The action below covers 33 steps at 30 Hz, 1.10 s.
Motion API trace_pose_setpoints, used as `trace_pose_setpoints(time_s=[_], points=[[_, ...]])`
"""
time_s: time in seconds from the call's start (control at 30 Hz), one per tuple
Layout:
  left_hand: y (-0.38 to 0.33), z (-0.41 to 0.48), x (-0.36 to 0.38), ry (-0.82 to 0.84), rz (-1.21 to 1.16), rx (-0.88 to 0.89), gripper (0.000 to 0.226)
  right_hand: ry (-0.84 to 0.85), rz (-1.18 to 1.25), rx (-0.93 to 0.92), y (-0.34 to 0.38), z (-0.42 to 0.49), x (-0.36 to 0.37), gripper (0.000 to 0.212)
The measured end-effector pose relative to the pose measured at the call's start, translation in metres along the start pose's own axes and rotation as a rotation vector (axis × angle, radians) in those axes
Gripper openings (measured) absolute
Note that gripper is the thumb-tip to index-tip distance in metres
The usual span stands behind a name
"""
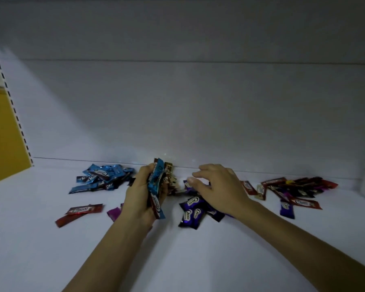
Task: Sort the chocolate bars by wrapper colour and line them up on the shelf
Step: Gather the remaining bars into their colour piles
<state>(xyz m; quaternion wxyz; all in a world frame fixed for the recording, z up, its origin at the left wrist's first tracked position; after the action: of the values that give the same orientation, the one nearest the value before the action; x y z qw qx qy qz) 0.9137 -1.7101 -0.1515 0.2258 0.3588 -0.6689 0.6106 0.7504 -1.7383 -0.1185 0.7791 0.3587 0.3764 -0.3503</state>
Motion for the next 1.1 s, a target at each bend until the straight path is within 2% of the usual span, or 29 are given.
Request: trace_pose_setpoints(time_s=[0.07,0.17,0.27,0.37,0.53,0.63,0.73,0.83,0.97,1.03,1.1], points=[[-0.003,0.009,-0.005,0.001,0.017,0.015,0.019,-0.061,0.214,-0.012,0.028,0.005,-0.01,0.05],[-0.01,0.02,-0.007,0.049,0.057,0.01,0.034,0.028,0.385,0.032,0.068,0.012,-0.005,0.057],[-0.022,0.025,-0.01,0.077,0.093,0.024,0.028,0.154,0.336,-0.004,0.096,0.012,0.015,0.04],[-0.034,0.027,-0.019,0.028,0.056,0.037,0.024,0.185,0.293,-0.074,0.114,0.011,0.03,0.023],[-0.062,0.03,-0.047,-0.067,0.002,0.103,0.03,0.138,0.116,-0.244,0.152,0.021,0.044,0.012],[-0.085,0.035,-0.063,-0.069,-0.034,0.105,0.035,0.089,0.134,-0.295,0.169,0.028,0.047,0.02],[-0.113,0.041,-0.082,-0.094,-0.021,0.151,0.042,0.036,0.288,-0.245,0.17,0.04,0.046,0.02],[-0.128,0.044,-0.101,-0.127,-0.051,0.183,0.021,-0.002,0.426,-0.131,0.152,0.068,0.053,0.015],[-0.124,0.041,-0.111,-0.098,-0.129,0.124,0.015,0.138,0.563,0.103,0.138,0.114,0.088,0.018],[-0.124,0.04,-0.112,-0.083,-0.174,0.116,0.016,0.226,0.531,0.156,0.138,0.129,0.106,0.032],[-0.126,0.038,-0.115,-0.087,-0.197,0.129,0.016,0.219,0.419,0.122,0.146,0.135,0.109,0.035]])
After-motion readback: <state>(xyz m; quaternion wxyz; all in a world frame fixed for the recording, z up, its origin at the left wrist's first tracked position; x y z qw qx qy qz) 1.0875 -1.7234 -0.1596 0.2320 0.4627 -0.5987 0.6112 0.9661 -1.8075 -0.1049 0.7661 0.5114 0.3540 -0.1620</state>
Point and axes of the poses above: each hand's wrist, its own z-axis towards the middle knuckle, its own x-axis out of the palm, y = z × x, the point moved 7 cm from there along z, towards the middle knuckle
